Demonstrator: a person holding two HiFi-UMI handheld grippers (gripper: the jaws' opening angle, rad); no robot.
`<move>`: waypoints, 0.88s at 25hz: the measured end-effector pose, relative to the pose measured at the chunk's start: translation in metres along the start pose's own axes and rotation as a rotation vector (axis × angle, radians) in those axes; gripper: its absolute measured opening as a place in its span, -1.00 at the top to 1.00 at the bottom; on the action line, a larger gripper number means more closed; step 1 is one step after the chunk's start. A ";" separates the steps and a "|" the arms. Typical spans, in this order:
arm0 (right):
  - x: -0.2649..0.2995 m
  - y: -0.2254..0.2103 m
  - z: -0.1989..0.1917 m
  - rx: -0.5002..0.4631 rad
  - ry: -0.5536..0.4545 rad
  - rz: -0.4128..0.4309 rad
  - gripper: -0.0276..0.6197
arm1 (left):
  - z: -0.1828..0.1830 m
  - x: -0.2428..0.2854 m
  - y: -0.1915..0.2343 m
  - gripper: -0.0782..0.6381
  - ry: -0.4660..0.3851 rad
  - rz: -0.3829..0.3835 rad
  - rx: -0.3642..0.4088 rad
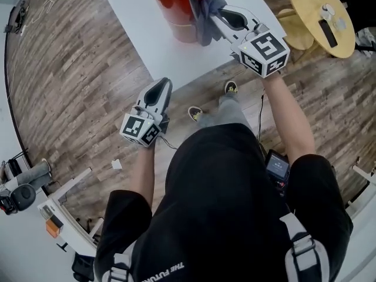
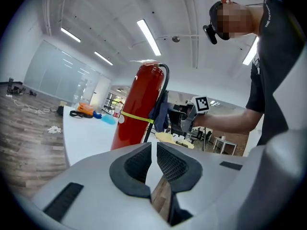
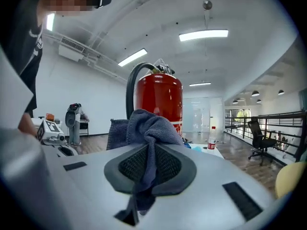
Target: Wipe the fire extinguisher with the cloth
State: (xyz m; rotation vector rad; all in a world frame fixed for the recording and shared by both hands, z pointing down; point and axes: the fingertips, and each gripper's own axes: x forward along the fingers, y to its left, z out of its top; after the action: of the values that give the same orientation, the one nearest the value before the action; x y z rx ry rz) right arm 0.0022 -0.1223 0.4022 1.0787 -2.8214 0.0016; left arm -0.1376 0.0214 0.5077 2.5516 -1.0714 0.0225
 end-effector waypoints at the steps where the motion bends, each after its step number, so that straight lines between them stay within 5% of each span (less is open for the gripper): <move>1: -0.009 0.000 0.006 -0.013 0.006 0.004 0.80 | 0.004 0.004 -0.004 0.65 -0.001 0.006 0.012; 11: -0.105 -0.014 0.025 -0.090 0.090 -0.042 0.79 | 0.068 0.045 -0.053 0.65 -0.060 0.147 0.071; 22: -0.196 -0.039 0.008 -0.066 0.108 -0.014 0.79 | 0.074 0.106 -0.144 0.65 -0.053 0.142 0.108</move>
State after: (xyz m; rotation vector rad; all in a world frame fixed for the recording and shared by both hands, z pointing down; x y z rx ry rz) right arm 0.1717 -0.0211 0.3706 1.0512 -2.6987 -0.0328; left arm 0.0278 0.0155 0.4079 2.5786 -1.3032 0.0522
